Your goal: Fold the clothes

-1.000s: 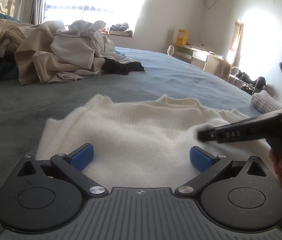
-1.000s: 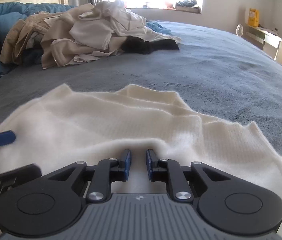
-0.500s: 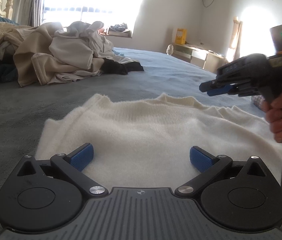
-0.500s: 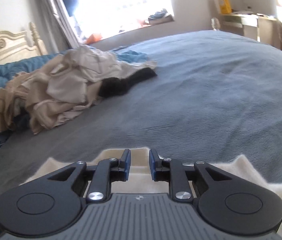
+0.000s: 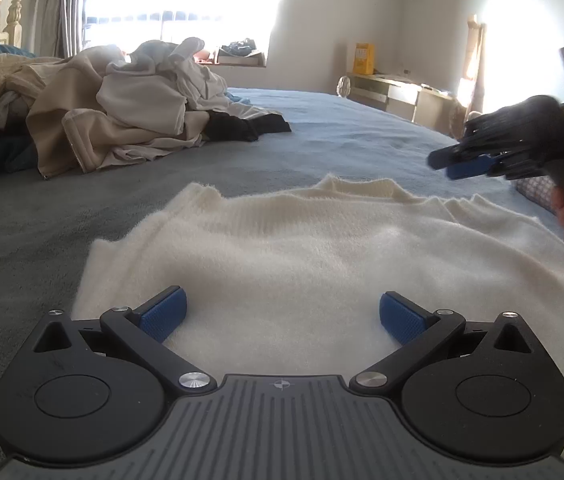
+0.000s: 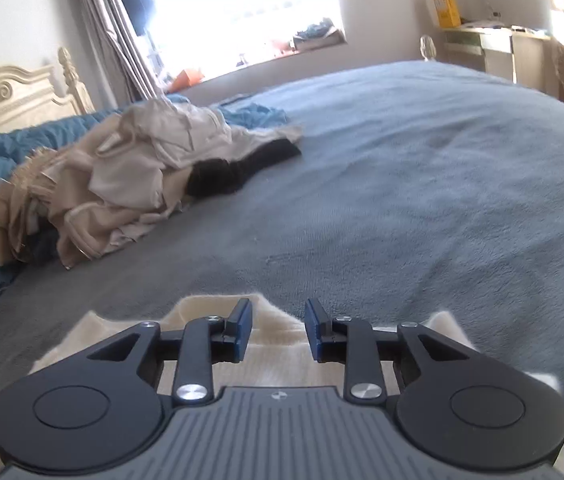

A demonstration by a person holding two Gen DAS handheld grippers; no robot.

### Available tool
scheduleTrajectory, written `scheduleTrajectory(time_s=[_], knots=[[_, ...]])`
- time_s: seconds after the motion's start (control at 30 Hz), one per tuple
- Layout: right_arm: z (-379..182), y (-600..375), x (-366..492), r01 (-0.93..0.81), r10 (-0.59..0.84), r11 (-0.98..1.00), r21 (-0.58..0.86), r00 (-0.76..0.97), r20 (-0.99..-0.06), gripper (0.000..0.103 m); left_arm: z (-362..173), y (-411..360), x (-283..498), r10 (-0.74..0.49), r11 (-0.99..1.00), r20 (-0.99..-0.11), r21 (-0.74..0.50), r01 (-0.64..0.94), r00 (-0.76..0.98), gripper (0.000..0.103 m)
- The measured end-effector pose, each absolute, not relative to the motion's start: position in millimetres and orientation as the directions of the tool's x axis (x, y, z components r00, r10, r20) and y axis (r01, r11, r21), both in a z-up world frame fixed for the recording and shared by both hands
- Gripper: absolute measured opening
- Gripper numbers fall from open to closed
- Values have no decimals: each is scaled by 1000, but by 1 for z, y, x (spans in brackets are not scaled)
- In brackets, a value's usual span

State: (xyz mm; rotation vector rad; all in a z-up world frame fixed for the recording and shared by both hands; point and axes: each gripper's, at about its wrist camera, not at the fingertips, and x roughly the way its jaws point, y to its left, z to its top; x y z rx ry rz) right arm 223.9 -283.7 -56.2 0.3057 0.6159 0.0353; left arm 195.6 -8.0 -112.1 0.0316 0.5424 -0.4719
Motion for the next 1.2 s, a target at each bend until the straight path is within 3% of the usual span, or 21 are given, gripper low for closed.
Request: scheduleTrajectory(time_s=[0.3, 0.33, 0.4, 0.47, 0.5, 0.67, 0.73, 0.77, 0.83, 0.97, 1.03, 1.2], knots=[[-87, -322, 185, -65, 366, 901, 429, 646, -670, 37, -113, -12, 197, -407, 898, -512, -71, 435, 756, 103], [-95, -326, 191, -53, 355, 903, 426, 648, -674, 28, -113, -13, 197, -405, 898, -514, -70, 434, 756, 103], [-103, -341, 205, -11, 330, 897, 442, 682, -652, 25, -113, -14, 197, -401, 899, -517, -66, 432, 756, 103], [-101, -364, 216, 84, 244, 892, 444, 738, -629, 13, -113, -15, 198, -396, 900, -522, -58, 432, 755, 103], [-97, -374, 220, 150, 172, 892, 425, 758, -629, 14, -113, -15, 198, -394, 900, -524, -54, 432, 755, 103], [-72, -385, 186, 111, 213, 871, 479, 791, -573, 27, -114, -18, 198, -384, 904, -525, -45, 426, 760, 103], [-76, -371, 174, 1, 351, 850, 527, 745, -567, 40, -114, -18, 198, -384, 904, -524, -47, 425, 760, 103], [-82, -367, 170, -30, 401, 836, 547, 714, -574, 40, -114, -18, 198, -384, 904, -525, -46, 426, 759, 103], [-92, -369, 167, 10, 313, 892, 451, 707, -634, 38, -113, -18, 199, -385, 903, -529, -47, 427, 756, 103], [-73, -396, 147, 257, 18, 892, 371, 801, -598, 38, -111, -18, 200, -383, 903, -538, -46, 427, 751, 103], [-54, -375, 134, 224, -51, 940, 259, 839, -542, 39, -109, -17, 200, -383, 905, -539, -56, 421, 750, 103], [-39, -295, 109, -134, 258, 951, 278, 838, -480, 42, -89, 3, 181, -398, 914, -505, -152, 376, 766, 103]])
